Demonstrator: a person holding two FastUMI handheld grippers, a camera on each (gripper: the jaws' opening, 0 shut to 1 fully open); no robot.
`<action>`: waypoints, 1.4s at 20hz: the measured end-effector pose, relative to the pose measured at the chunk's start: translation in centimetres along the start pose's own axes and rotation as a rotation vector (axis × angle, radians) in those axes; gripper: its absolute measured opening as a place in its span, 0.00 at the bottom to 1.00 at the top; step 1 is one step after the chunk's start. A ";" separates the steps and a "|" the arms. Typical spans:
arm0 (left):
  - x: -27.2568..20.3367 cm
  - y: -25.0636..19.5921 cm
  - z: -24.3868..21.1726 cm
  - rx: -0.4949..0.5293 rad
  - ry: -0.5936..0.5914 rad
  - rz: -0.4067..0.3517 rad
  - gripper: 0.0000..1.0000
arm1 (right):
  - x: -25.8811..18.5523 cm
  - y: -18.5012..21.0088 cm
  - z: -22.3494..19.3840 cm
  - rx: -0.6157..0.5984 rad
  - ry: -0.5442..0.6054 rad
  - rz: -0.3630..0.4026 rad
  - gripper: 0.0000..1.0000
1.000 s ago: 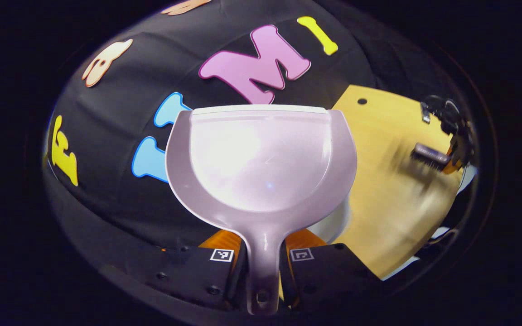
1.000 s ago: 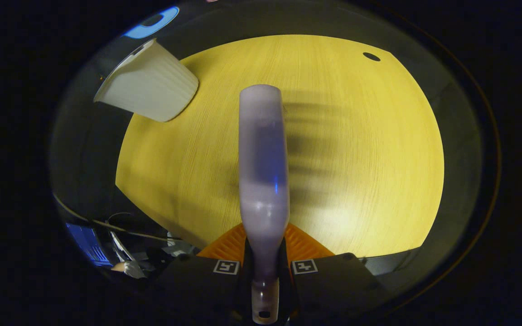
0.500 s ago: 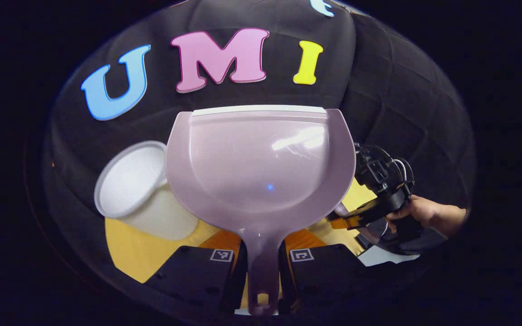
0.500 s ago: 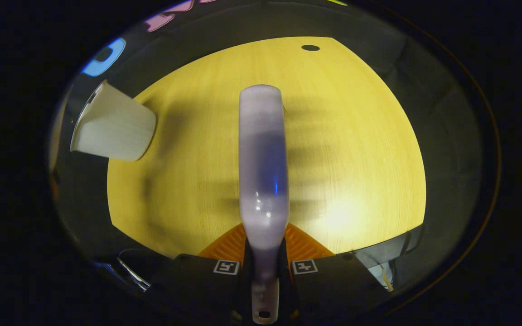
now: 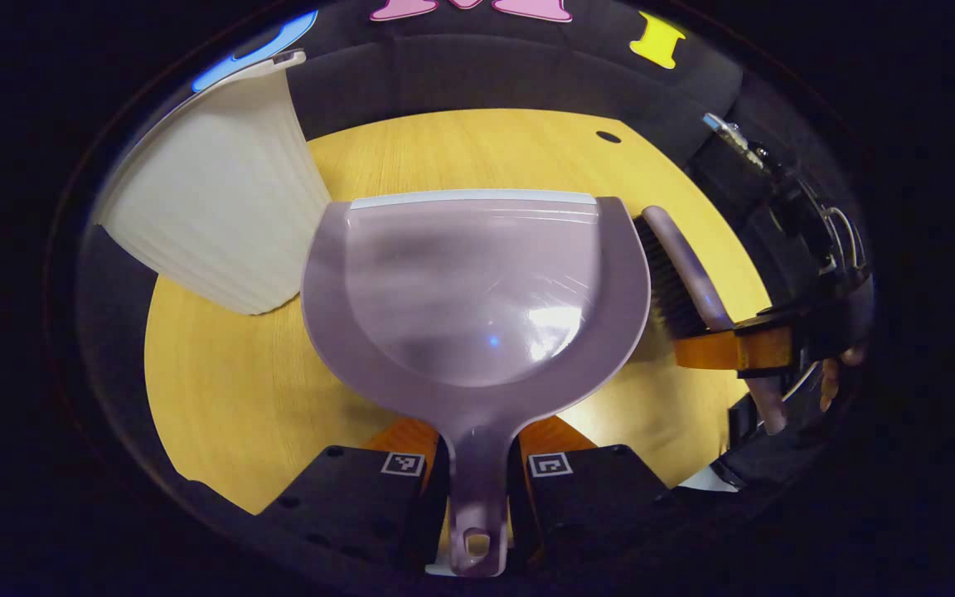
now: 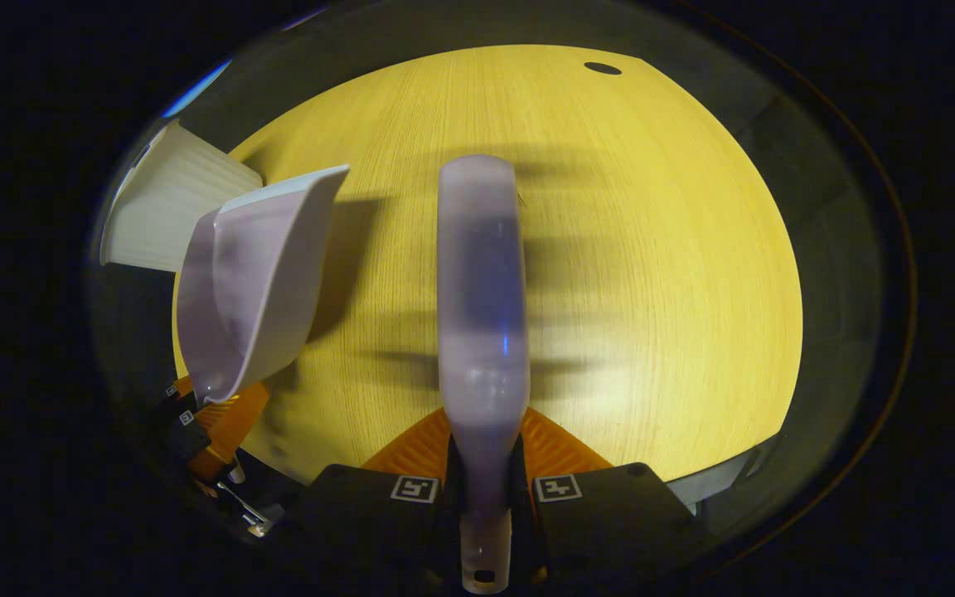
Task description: Pick up the small broom and dustpan from the desktop, sweep the trash into the dustpan with the broom, and then empty the trash into the garbage bin.
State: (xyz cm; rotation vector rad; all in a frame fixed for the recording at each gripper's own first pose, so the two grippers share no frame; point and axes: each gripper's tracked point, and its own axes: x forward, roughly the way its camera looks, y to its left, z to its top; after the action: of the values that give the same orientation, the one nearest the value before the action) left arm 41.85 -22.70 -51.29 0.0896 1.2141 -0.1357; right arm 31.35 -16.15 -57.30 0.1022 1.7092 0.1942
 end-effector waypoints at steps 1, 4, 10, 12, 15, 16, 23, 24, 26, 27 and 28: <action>0.1 -0.3 0.1 0.004 0.005 0.016 0.29 | 0.5 0.1 0.2 -0.005 0.013 -0.007 0.28; -0.3 -1.1 0.3 -0.064 0.035 -0.002 0.29 | 1.8 0.2 0.3 -0.027 0.056 -0.029 0.28; -0.9 -1.1 0.9 -0.149 0.108 -0.013 0.30 | 2.9 0.0 1.0 -0.043 0.081 -0.059 0.28; -1.2 -1.5 1.1 -0.120 0.091 -0.038 0.31 | 3.1 0.0 1.0 -0.044 0.057 -0.052 0.34; -1.9 -2.0 1.3 -0.112 0.082 -0.036 0.64 | 2.3 -0.4 1.2 -0.060 0.044 -0.058 0.60; -2.2 -2.1 1.5 -0.112 0.067 -0.033 0.68 | 1.7 -0.5 1.5 -0.063 0.022 -0.052 0.70; -11.6 -1.6 7.0 -0.044 -0.376 0.012 0.70 | -9.4 -0.7 5.0 -0.036 -0.368 0.009 0.97; -11.6 -1.4 6.2 -0.030 -0.345 0.037 0.70 | -10.9 -1.1 5.0 -0.045 -0.394 -0.003 0.96; -13.7 -1.0 5.6 -0.057 -0.409 0.040 0.78 | -13.8 0.1 5.7 -0.056 -0.500 0.036 0.97; -15.2 -1.1 5.9 -0.083 -0.476 0.018 0.79 | -16.3 0.9 6.2 -0.065 -0.570 0.050 0.96; -17.6 -1.2 6.7 -0.099 -0.575 -0.001 0.79 | -18.8 1.7 7.0 -0.079 -0.659 0.053 0.96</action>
State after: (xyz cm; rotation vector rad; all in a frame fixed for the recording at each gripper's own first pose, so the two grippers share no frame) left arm 41.86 -23.84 -32.46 -0.0371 0.6449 -0.0927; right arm 40.96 -17.39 -39.66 0.1355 1.0420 0.2357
